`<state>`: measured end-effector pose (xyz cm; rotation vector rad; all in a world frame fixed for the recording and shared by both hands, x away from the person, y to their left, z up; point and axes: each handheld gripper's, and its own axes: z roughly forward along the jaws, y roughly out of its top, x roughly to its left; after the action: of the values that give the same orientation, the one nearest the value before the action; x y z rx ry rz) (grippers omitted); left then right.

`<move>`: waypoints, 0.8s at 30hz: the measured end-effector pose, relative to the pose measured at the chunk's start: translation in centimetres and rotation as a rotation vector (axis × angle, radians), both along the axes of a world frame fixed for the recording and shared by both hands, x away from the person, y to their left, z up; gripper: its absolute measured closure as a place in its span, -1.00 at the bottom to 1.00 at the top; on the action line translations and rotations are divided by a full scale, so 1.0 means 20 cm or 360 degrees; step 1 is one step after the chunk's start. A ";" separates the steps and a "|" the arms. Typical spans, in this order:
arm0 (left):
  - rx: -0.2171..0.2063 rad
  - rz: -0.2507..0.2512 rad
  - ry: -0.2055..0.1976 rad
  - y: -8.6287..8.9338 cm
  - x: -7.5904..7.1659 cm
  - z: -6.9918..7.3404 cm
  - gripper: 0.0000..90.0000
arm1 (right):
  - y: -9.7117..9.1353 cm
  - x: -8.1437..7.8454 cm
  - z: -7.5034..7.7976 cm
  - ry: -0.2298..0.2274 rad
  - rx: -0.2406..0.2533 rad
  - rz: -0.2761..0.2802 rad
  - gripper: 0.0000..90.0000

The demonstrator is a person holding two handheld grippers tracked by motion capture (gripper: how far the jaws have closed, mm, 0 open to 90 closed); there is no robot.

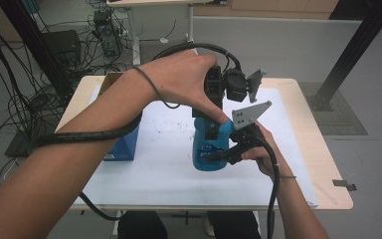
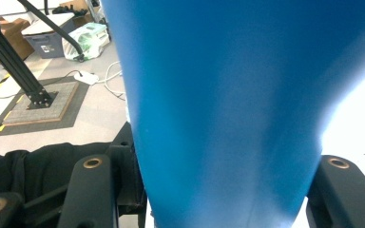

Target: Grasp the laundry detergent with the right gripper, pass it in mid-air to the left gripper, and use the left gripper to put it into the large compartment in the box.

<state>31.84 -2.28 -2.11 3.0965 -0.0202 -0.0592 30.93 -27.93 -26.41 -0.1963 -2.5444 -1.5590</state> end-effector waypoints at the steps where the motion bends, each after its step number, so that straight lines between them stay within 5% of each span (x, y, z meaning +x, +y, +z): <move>1: 0.0002 0.0005 -0.0002 0.00 0.00 0.00 -0.89 | 0.00 0.00 0.00 0.0000 0.0000 0.0000 -0.07; 24: 0.0028 0.0010 -0.0014 -0.02 0.00 -0.02 -0.90 | 0.01 0.00 0.00 0.0002 -0.0002 0.0007 -0.07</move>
<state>31.75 -2.66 -2.61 3.1143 -0.0106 -0.0455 30.99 -27.79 -26.34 -0.1911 -2.5431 -1.5554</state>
